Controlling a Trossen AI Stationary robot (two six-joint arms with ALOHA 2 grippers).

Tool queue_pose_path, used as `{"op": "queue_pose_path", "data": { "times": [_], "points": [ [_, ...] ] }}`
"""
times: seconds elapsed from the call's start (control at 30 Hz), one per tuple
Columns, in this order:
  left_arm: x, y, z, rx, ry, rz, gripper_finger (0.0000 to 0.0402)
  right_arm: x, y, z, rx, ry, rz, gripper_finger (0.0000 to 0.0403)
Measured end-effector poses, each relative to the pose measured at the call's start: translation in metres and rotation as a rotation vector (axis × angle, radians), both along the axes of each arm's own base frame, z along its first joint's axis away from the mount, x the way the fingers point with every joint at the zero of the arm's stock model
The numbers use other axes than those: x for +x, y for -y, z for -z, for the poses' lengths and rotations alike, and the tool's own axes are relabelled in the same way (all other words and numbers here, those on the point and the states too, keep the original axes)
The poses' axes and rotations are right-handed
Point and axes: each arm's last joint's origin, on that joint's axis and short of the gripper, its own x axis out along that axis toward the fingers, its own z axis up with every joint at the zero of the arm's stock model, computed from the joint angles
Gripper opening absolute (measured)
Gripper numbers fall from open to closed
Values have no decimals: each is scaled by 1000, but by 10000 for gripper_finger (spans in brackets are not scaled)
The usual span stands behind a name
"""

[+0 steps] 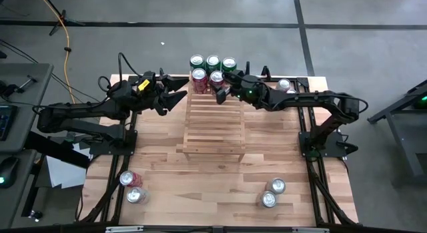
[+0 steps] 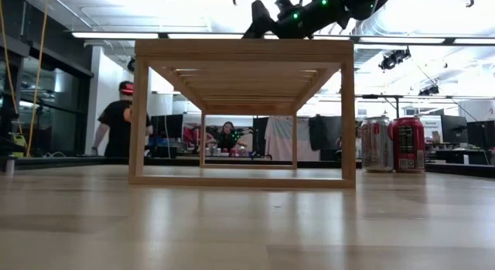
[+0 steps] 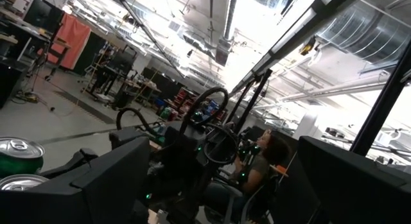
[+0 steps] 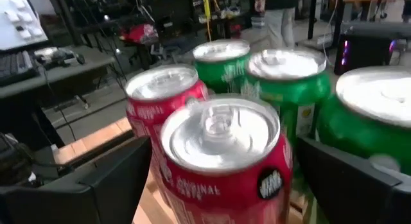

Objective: Place canned beverage on shelf
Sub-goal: Put the top left red soda can on the shelf aligned with the other red soda can

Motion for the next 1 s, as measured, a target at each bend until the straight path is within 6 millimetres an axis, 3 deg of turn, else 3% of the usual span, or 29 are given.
{"op": "queue_pose_path", "data": {
  "times": [0.3,0.57,0.67,0.73,0.83,1.0],
  "points": [
    [0,0,0,1,3,0,390,-23,-7,-26,-81,-58,-17,374],
    [0,0,1,64,-24,-24,390,-71,-27,-63,-96,-99,-46,373],
    [1,-1,4,93,-69,-52,390,-87,-37,-69,-47,-119,-59,356],
    [2,-2,9,98,-124,-87,390,-91,-42,-66,-12,-158,-65,326],
    [4,-4,18,87,-232,-142,390,-90,-49,-56,22,-220,-65,249],
    [4,-6,35,59,-405,-198,390,-68,-53,-29,65,-216,-82,52]
  ]
}}
